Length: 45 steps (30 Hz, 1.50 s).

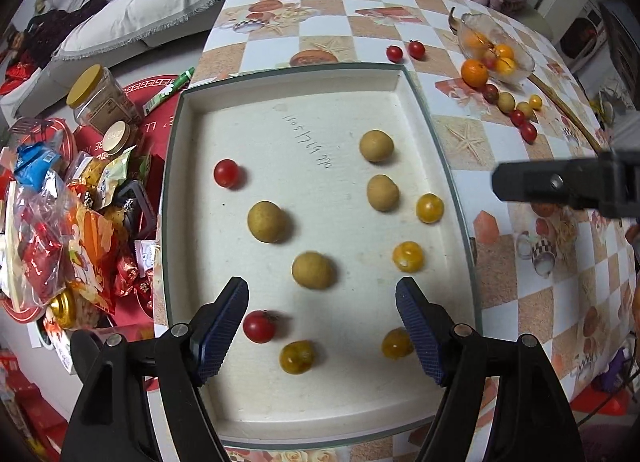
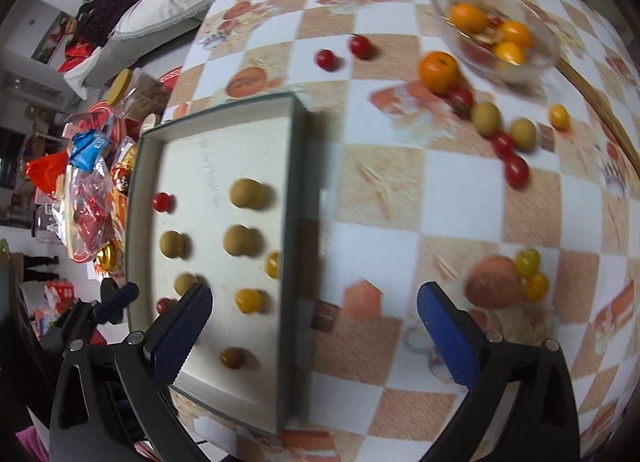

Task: Organize fruits

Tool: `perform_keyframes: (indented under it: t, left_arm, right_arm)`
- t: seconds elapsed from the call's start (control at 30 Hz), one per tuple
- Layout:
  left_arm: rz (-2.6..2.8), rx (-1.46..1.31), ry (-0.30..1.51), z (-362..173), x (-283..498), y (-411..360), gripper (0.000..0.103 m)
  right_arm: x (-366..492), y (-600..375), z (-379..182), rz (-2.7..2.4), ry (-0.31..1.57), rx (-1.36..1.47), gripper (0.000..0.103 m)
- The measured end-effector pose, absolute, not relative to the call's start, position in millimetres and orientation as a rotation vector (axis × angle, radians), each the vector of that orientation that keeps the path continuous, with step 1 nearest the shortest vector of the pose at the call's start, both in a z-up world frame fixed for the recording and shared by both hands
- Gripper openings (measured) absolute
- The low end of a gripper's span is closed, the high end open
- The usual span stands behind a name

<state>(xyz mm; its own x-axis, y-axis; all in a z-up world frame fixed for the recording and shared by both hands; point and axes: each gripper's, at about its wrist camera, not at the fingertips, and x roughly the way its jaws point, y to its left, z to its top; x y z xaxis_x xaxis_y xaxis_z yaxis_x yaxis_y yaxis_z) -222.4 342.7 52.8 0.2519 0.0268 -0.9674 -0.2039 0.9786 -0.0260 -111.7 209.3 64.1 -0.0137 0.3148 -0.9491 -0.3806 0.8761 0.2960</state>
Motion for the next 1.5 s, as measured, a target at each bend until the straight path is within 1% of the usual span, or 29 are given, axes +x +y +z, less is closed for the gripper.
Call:
perform_keyframes:
  t: [0.27, 0.3, 0.33, 0.47, 0.5, 0.53, 0.77, 0.87, 1.1, 1.5]
  left_arm:
    - [0.138, -0.126, 1.329, 66.3, -228.6, 334.4, 0.077]
    - [0.132, -0.133, 1.339, 67.8, -229.5, 335.1, 0.081]
    - [0.128, -0.142, 1.345, 69.2, -230.7, 336.0, 0.082]
    - [0.133, -0.141, 1.332, 81.0, -238.4, 340.8, 0.082]
    - [0.143, -0.129, 1.331, 84.1, -240.3, 341.8, 0.096]
    - [0.153, -0.116, 1.327, 87.8, -242.7, 343.2, 0.103]
    - [0.175, -0.049, 1.291, 113.4, -260.2, 348.8, 0.103]
    - [0.199, -0.031, 1.272, 124.4, -268.6, 351.5, 0.103]
    - [0.201, -0.054, 1.344, 123.6, -284.2, 357.8, 0.103]
    - [0.183, -0.068, 1.361, 121.1, -296.2, 352.0, 0.103]
  right_arm:
    - [-128.8, 196.1, 76.0, 0.542, 1.488, -0.103, 0.102]
    - [-131.3, 198.2, 78.9, 0.55, 1.484, -0.115, 0.102]
    - [-134.3, 202.0, 82.9, 0.561, 1.479, -0.134, 0.102]
    - [-145.9, 215.8, 97.7, 0.59, 1.453, -0.207, 0.102]
    - [-148.8, 219.8, 101.5, 0.593, 1.443, -0.231, 0.102]
    - [-152.0, 224.2, 105.4, 0.595, 1.434, -0.259, 0.102]
    - [-177.1, 250.6, 125.4, 0.601, 1.346, -0.537, 0.102]
    - [-185.5, 256.7, 129.8, 0.606, 1.326, -0.613, 0.103]
    - [-204.1, 267.0, 137.7, 0.679, 1.346, -0.652, 0.103]
    - [-216.2, 275.3, 136.8, 0.704, 1.35, -0.702, 0.103]
